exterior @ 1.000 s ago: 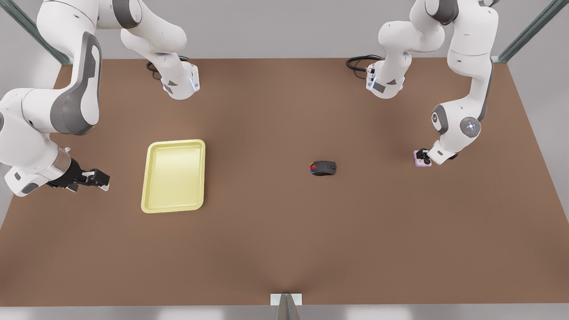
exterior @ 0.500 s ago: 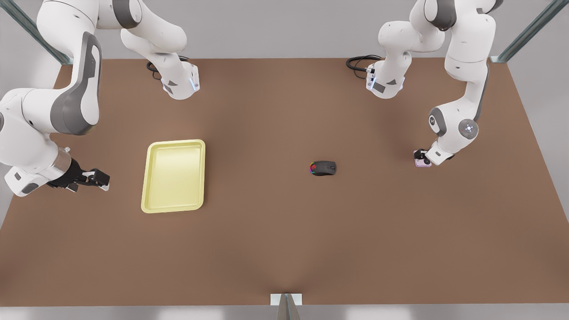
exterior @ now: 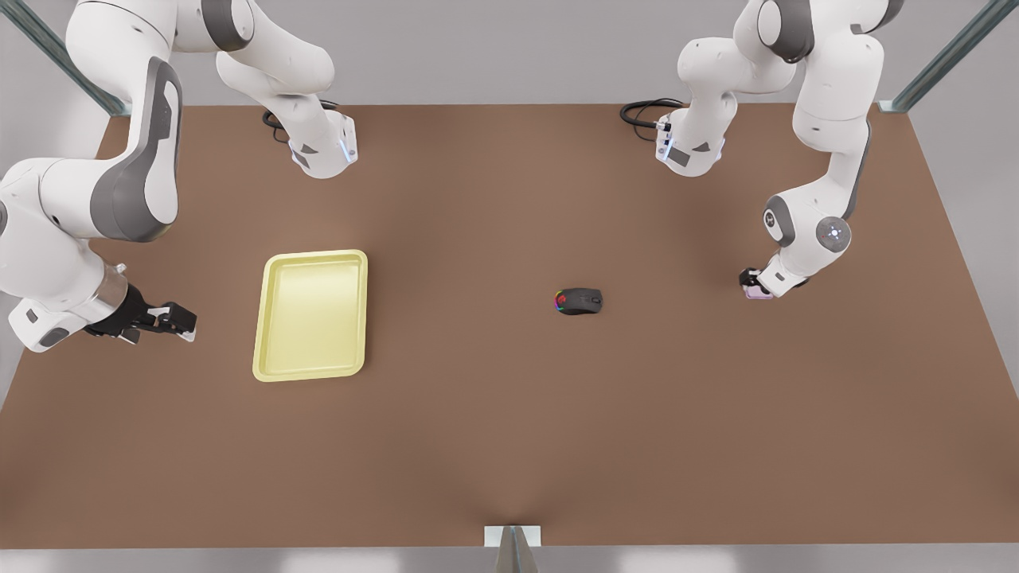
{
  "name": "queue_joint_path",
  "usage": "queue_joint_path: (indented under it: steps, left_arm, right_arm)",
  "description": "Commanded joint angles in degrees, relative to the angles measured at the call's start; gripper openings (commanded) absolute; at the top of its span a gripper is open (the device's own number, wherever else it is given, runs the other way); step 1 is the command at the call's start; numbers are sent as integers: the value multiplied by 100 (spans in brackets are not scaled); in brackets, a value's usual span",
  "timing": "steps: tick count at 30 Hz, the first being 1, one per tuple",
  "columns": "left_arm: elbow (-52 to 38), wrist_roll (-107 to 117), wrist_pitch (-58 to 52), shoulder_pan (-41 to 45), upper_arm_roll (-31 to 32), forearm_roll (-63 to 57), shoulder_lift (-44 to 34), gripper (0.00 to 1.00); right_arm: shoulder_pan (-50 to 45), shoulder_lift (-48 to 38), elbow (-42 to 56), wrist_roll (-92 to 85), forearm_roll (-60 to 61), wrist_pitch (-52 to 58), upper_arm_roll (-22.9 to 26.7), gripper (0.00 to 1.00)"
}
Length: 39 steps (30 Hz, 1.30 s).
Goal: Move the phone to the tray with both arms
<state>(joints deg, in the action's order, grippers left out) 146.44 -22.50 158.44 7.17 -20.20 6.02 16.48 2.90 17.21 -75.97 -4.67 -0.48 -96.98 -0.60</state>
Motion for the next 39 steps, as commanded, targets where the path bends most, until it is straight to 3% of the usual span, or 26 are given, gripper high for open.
queue_joint_path:
  steps: [1, 27, 34, 39]
  left_arm:
    - [-2, -105, 12, -5, -1, -4, 4, 85]
    - [-133, -52, -67, 48, 201, 31, 66, 81]
    - [-1223, 1705, -1473, 144, 1405, 75, -92, 81]
    - [-3411, 4368, -3275, 1849, 1414, 84, 505, 81]
  right_arm:
    - [0, -7, 3, -8, 4, 4, -2, 100]
    - [0, 2, 3, -8, 4, -5, -2, 100]
    - [9, -7, 3, -8, 4, 4, -2, 100]
    - [0, 2, 3, -8, 4, -5, -2, 100]
